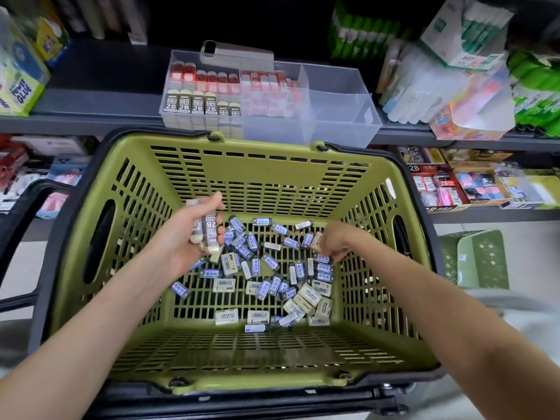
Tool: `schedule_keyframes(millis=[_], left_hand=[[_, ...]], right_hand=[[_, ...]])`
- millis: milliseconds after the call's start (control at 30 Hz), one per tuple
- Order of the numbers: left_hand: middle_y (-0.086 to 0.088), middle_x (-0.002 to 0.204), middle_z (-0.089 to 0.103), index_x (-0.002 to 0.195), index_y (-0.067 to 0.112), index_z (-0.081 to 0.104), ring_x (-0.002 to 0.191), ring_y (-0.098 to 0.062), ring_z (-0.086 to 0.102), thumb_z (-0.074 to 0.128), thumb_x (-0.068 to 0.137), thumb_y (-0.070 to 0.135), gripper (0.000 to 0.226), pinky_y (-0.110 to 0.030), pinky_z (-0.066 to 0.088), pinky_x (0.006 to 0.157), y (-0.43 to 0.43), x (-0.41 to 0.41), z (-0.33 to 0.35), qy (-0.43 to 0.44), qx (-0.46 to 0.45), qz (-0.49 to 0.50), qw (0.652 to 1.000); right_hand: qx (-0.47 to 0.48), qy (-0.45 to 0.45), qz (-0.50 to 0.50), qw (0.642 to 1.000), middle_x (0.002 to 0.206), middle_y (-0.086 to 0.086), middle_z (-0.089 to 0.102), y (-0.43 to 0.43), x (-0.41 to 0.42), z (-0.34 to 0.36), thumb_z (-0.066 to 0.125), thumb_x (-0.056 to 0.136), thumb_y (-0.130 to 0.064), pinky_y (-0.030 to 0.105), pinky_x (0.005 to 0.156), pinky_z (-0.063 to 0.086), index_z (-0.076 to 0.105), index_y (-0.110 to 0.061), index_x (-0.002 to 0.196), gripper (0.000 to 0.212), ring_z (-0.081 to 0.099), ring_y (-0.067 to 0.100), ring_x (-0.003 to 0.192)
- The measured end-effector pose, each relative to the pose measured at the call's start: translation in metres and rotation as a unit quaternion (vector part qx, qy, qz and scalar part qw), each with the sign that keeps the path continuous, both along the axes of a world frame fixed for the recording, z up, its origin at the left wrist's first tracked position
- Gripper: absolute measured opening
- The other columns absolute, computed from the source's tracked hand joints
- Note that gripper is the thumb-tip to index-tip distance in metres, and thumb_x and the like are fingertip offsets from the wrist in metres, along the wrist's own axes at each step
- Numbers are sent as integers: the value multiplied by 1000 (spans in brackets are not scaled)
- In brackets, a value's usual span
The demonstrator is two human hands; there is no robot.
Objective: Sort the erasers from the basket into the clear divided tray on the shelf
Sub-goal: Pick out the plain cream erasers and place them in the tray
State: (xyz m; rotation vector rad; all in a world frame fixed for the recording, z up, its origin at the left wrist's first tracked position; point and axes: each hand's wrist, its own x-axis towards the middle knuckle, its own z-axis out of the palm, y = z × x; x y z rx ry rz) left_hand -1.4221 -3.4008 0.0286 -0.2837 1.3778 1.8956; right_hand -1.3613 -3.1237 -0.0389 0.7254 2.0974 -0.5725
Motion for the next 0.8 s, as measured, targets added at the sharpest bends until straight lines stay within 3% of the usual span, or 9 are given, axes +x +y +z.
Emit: schedule_keyframes(millis=[67, 133, 233, 367, 467, 567, 667, 767, 800], left_hand=[[1, 59, 55, 78, 13, 60, 47, -12, 53, 71, 70, 35, 26, -22, 48, 44, 0, 1, -2, -8, -1, -9, 1000], [2, 56, 54, 71, 14, 59, 45, -12, 51, 71, 70, 37, 26, -21, 47, 43, 0, 1, -3, -17, 1, -8, 1000], [2, 56, 54, 70, 14, 58, 44, -11, 50, 72, 70, 38, 28, -20, 45, 42, -1, 1, -4, -23, -6, -10, 1000], [3, 57, 56, 75, 14, 58, 45, -10, 51, 72, 69, 37, 27, -20, 46, 43, -2, 1, -5, -9, -22, -29, 999], [3, 58, 57, 78, 15, 58, 47, -10, 52, 74, 68, 33, 26, -19, 46, 44, -1, 1, -6, 6, -26, -34, 999], [4, 60, 58, 78, 18, 58, 49, -10, 52, 76, 66, 31, 25, -20, 45, 46, -1, 1, -6, 10, -31, -38, 999], [4, 59, 58, 79, 18, 58, 49, -10, 51, 76, 65, 31, 26, -21, 44, 47, -1, 0, -6, 9, -32, -41, 999], [3, 59, 57, 80, 16, 58, 47, -10, 52, 76, 65, 30, 27, -19, 45, 44, -1, 1, -6, 5, -24, -40, 999], [3, 59, 57, 80, 15, 58, 47, -10, 52, 76, 65, 29, 28, -19, 45, 44, -1, 1, -5, 5, -23, -40, 999]], right_hand=[[40, 7, 15, 999, 74, 9, 59, 0, 4, -7, 66, 84, -7, 17, 47, 48, 55, 0, 83, 13, 58, 14, 56], [71, 36, 23, 997, 64, 3, 54, -2, 8, -17, 71, 82, -20, 18, 46, 44, 48, -6, 70, 29, 51, 9, 49], [78, 114, -34, 990, 72, 5, 59, -9, 16, -34, 72, 79, -38, 27, 57, 50, 53, -7, 92, 38, 52, 13, 57], [118, 181, -48, 975, 64, -1, 47, -17, 15, -42, 64, 82, -52, 26, 43, 34, 44, -12, 94, 47, 44, 12, 51], [111, 215, -52, 969, 63, 2, 46, -19, 9, -45, 64, 85, -45, 26, 49, 35, 42, -13, 79, 39, 46, 18, 54], [99, 252, -90, 959, 57, 1, 45, -15, 4, -48, 58, 91, -20, 24, 52, 42, 43, -13, 62, 34, 43, 15, 50], [60, 244, -77, 965, 70, -1, 49, -16, 3, -46, 62, 88, -20, 22, 52, 41, 49, -13, 82, 16, 48, 12, 59], [12, 257, -75, 963, 97, 0, 52, -20, 6, -48, 71, 81, -20, 31, 75, 52, 46, -17, 116, 44, 55, 16, 82], [2, 263, -83, 961, 99, -1, 53, -21, 7, -46, 72, 80, -17, 32, 78, 53, 45, -18, 123, 50, 55, 15, 81]])
